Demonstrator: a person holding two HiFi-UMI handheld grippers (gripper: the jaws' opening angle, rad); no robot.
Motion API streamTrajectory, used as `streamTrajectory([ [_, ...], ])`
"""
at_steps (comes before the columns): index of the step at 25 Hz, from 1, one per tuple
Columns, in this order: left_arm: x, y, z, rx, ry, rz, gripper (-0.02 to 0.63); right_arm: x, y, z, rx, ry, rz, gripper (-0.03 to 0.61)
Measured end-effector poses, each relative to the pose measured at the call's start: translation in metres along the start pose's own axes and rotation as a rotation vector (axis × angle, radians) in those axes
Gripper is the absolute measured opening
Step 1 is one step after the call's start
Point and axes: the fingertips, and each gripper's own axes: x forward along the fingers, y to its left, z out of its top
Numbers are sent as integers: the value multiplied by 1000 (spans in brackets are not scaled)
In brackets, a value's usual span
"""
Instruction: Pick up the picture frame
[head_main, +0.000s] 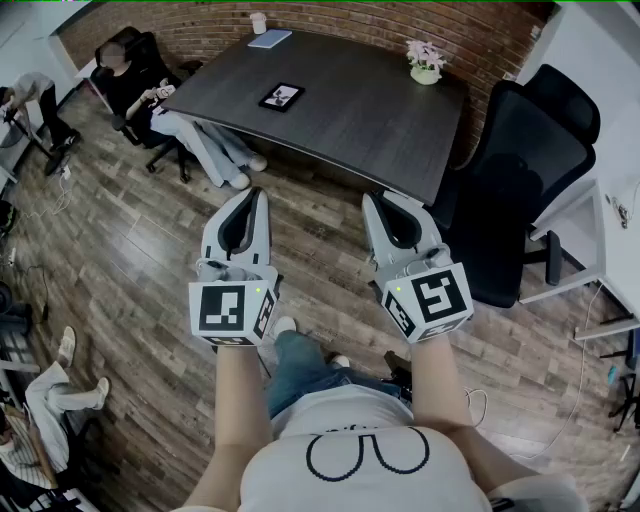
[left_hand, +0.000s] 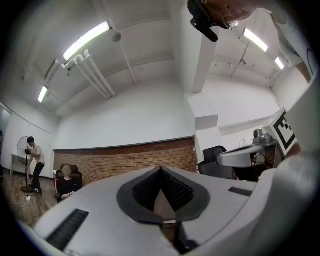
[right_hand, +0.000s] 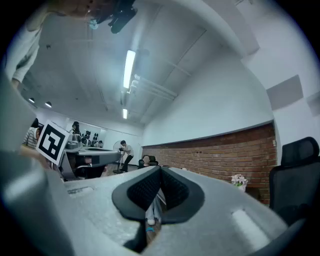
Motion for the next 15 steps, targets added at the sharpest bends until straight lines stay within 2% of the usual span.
streamTrajectory([
  [9,40,35,-17,-35,-12,-25,-2,50,-8,-20,-27,42,2,-5],
  [15,90,98,-34,-49,-5,-45,-2,129,-13,-28,7,35,-5,-5],
])
